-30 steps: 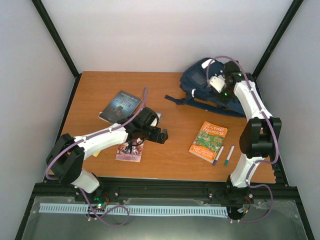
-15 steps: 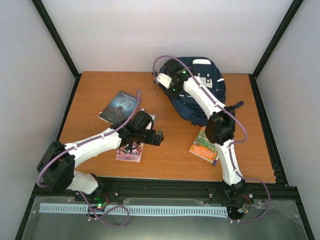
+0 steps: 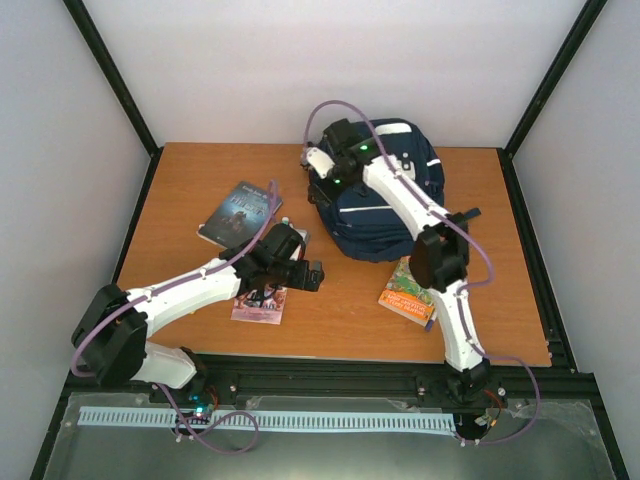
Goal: Pack the student bag
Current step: Move the student bag to the center of the board, then adjust the book at the center of the board.
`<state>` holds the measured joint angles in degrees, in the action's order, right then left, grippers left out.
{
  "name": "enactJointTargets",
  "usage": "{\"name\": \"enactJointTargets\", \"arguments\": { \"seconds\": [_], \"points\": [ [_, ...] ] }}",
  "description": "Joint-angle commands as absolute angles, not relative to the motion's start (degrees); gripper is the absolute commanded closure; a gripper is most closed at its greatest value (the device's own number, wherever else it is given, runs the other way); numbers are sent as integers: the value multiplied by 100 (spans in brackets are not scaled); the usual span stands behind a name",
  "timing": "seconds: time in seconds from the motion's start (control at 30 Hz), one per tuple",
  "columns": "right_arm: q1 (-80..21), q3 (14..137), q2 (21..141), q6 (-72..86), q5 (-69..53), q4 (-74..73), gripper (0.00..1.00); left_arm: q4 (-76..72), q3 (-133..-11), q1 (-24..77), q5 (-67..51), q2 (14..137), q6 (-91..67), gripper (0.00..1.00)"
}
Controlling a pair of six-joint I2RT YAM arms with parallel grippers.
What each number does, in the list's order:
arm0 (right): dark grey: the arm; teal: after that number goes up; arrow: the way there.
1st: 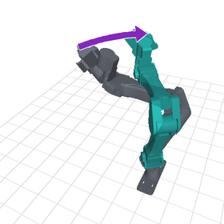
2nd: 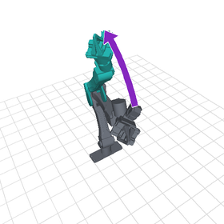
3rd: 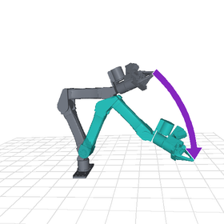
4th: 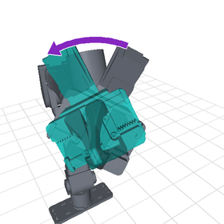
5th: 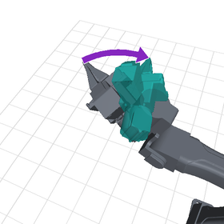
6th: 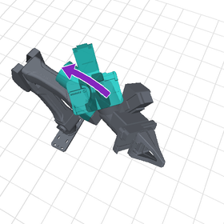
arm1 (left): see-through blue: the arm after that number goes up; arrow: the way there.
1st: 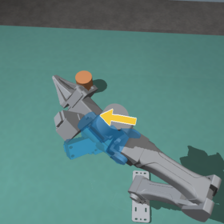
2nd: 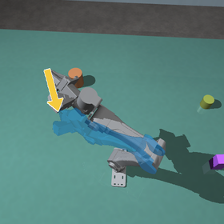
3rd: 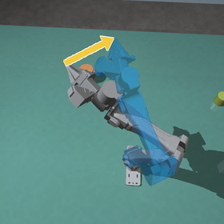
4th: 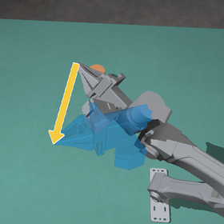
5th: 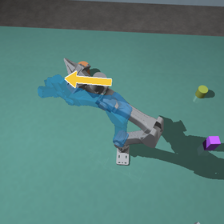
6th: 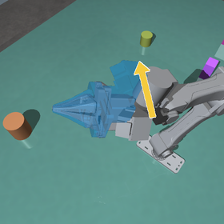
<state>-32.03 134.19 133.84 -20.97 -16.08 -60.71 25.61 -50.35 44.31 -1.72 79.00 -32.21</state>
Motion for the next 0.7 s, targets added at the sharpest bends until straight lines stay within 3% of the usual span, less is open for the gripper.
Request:
{"name": "enactJointTargets", "arguments": {
  "seconds": [0.0, 0.27, 0.37, 0.67],
  "points": [
    [-2622, 12500, 12043, -1629, -2721, -5898, 46, 2661, -5227, 4490, -54, 7999, -3201, 0],
    [-1077, 9042, 9613, -2006, -3022, -4893, 44, 2466, -5722, 4490, -465, 8656, -2976, 1],
    [-393, 8140, 8922, -2222, -2876, -4926, 44, 2330, -5941, 4491, -847, 9038, -2796, 9],
    [1355, 6102, 8004, -2983, -2362, -4796, 48, 2104, -6701, 4491, -1501, 10215, -2813, 7]
  ]
}}
